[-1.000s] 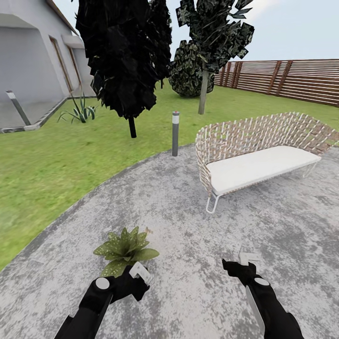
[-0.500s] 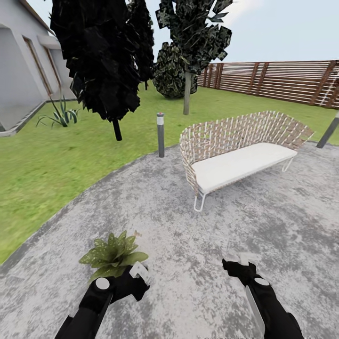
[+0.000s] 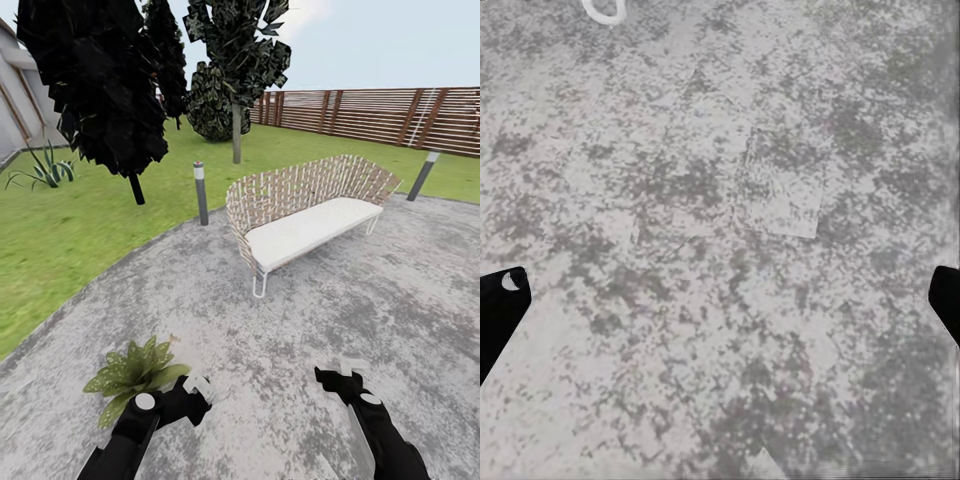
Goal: Pick up the pesticide atomizer in the garden and spray insectifuge to fully cover both potted plants in the garden.
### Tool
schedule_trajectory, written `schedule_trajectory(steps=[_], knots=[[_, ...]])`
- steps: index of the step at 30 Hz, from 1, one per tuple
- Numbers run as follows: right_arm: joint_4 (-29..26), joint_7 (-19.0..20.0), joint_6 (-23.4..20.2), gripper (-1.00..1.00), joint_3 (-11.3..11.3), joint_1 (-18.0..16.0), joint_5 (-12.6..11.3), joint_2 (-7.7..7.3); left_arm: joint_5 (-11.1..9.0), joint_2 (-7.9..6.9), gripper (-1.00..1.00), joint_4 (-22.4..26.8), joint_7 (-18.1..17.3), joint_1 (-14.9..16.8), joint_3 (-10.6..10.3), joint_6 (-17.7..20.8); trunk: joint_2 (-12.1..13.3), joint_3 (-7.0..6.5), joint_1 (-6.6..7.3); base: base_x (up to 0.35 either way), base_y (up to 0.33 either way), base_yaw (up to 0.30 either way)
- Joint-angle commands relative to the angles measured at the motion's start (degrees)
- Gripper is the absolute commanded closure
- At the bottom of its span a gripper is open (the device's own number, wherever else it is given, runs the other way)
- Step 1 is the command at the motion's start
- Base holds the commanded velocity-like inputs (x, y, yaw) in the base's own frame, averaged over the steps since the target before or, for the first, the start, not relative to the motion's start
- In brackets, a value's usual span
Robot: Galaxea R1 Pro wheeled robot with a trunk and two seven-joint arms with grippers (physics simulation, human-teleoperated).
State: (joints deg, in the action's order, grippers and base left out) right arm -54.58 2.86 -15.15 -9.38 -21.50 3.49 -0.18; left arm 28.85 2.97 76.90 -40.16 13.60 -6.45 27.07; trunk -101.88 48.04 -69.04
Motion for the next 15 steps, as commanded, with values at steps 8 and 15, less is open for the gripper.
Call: schedule_trajectory(steps=[8,15], knots=[[-0.1,0.3,-0.4,-1.00,-0.1,0.0,0.4,0.00,0.3,-0.01,1.00,0.1,-0.4,0.0,0.0,0.3,0.0,-0.12,0.01,0.000,0.000,-0.260],[-0.1,0.3,-0.3,-1.00,-0.1,0.0,0.4,0.00,0.3,0.02,1.00,0.1,-0.4,0.0,-0.1,0.2,0.0,-0.27,0.01,0.000,0.000,-0.260]])
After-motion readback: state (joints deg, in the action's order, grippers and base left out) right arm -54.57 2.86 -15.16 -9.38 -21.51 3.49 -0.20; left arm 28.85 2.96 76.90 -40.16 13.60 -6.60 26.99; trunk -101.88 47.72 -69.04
